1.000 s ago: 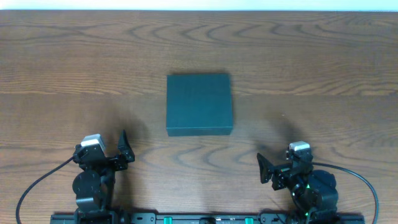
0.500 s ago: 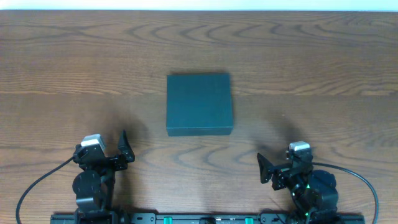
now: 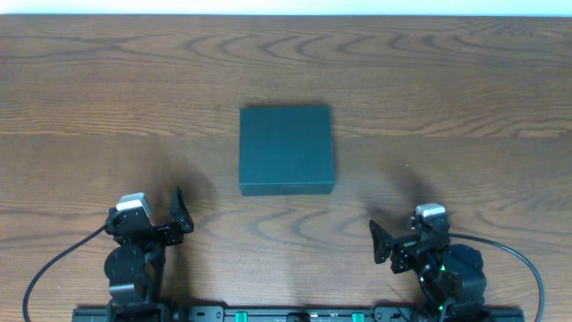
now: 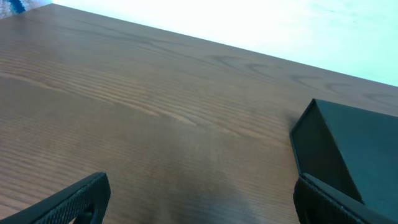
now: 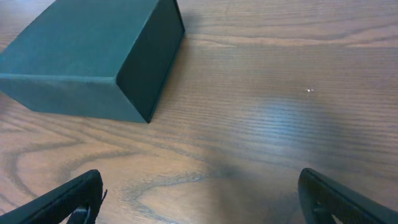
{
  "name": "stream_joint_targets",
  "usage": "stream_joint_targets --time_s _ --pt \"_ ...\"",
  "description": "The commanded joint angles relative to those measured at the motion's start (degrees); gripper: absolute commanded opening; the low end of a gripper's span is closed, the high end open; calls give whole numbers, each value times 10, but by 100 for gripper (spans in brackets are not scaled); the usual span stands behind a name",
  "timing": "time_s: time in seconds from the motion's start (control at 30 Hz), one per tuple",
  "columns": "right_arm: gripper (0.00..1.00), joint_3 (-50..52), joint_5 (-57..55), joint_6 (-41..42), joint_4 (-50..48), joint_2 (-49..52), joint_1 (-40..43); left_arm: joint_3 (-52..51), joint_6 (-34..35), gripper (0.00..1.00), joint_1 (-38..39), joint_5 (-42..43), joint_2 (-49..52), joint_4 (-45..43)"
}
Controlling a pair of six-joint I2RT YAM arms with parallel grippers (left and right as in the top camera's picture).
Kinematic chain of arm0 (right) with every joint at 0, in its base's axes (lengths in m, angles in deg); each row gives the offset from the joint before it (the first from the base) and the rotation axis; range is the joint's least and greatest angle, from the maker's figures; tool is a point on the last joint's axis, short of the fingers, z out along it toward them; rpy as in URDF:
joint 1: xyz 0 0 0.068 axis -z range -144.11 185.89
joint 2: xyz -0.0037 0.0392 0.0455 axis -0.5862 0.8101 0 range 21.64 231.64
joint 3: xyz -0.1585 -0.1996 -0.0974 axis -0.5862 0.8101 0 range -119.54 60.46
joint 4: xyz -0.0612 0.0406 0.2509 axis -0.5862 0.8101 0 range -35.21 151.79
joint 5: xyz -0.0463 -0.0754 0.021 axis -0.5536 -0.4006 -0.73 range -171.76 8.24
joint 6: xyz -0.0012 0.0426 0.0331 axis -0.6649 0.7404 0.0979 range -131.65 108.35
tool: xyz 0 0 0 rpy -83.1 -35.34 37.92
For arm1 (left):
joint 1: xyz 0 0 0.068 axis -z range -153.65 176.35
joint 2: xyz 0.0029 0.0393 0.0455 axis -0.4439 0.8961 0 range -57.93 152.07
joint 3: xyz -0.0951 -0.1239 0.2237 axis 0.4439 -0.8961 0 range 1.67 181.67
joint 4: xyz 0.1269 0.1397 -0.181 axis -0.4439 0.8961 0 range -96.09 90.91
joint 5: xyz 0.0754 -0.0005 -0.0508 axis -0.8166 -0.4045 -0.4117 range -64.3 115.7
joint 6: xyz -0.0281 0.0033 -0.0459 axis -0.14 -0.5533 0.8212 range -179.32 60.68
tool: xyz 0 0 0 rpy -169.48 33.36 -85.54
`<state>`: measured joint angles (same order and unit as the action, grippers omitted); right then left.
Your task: Pack container
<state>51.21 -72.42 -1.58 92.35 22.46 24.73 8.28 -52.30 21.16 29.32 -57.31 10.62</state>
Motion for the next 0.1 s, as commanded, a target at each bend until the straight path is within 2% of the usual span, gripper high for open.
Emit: stream_joint_targets --time_s 0.0,0.07 --pt "99 2 -4 -5 -1 -4 -9 -14 -10 95 0 -8 -4 6" --pt "99 2 -4 -5 -1 -4 -9 -14 -10 95 0 -8 -4 6"
